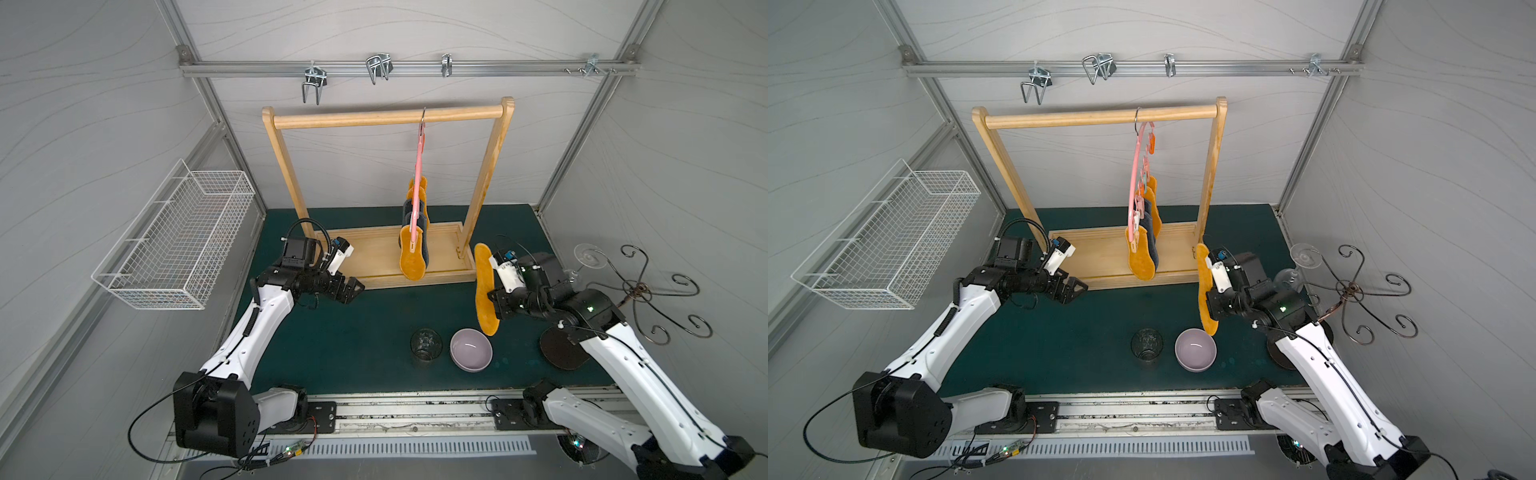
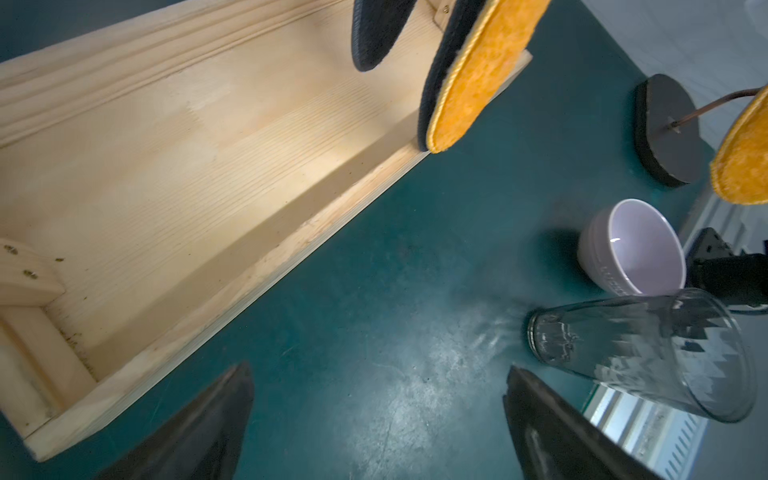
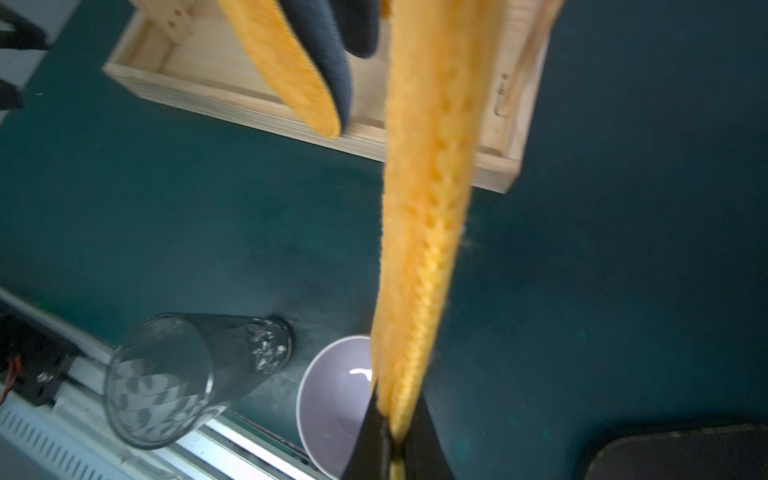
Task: Take the shoe insoles off the hanger
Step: Place the insole at the center of the board.
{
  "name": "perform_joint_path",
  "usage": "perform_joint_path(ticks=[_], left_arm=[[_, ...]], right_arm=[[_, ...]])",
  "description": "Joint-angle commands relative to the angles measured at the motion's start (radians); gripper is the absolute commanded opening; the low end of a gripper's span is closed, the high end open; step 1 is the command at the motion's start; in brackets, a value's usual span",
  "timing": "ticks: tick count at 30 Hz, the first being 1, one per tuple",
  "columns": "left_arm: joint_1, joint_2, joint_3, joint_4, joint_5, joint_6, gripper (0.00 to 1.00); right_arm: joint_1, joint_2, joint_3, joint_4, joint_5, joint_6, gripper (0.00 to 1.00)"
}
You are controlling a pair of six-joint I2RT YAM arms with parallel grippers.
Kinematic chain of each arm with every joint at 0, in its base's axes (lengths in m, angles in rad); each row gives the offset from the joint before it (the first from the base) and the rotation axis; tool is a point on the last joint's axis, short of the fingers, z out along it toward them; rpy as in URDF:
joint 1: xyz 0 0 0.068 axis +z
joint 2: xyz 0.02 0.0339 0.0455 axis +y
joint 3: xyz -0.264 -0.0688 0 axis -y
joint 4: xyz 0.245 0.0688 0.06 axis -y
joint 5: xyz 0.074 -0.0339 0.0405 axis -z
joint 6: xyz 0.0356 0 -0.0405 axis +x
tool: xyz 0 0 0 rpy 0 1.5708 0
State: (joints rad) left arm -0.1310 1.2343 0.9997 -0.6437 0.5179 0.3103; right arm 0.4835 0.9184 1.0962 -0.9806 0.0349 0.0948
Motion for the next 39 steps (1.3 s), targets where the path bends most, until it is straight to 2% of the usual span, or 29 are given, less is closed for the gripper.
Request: perform_joint_path(ticks=[1,7,9,14,18,26,33,39], left_arm=[[0.007,0.008,-0.011,0.066,-0.075,0.011,1.0],[0.012,0.022,-0.047,0.084,-0.096,0.042,1.0],[0.013,0.022,-0.056,0.085,-0.094,0.046,1.0],[0.021,0.013,-0.052,0.074,-0.092,0.04,1.0],[0.021,0.023,-0.046,0.065,-0.08,0.035,1.0],[0.021,0.042,-0.027,0.04,-0.067,0.026,0.99],[0.022,0.063,-0.018,0.03,-0.061,0.021,0.99],[0.025,0.077,-0.012,0.022,-0.06,0.019,0.98]], right_arm=[[-0.071,0.02,0.007,-0.078,-0.002,-0.047,0.0],[-0.104,0.116,0.023,-0.091,0.012,-0.162,0.0],[-0.13,0.157,0.023,-0.084,-0.028,-0.183,0.0],[-0.157,0.271,-0.005,-0.048,-0.05,-0.188,0.0],[-0.207,0.354,-0.046,-0.014,-0.175,-0.181,0.0],[-0.2,0.476,-0.046,-0.013,-0.211,-0.189,0.0],[-0.195,0.574,-0.023,-0.028,-0.294,-0.224,0.0],[-0.196,0.695,0.024,-0.059,-0.231,-0.234,0.0]])
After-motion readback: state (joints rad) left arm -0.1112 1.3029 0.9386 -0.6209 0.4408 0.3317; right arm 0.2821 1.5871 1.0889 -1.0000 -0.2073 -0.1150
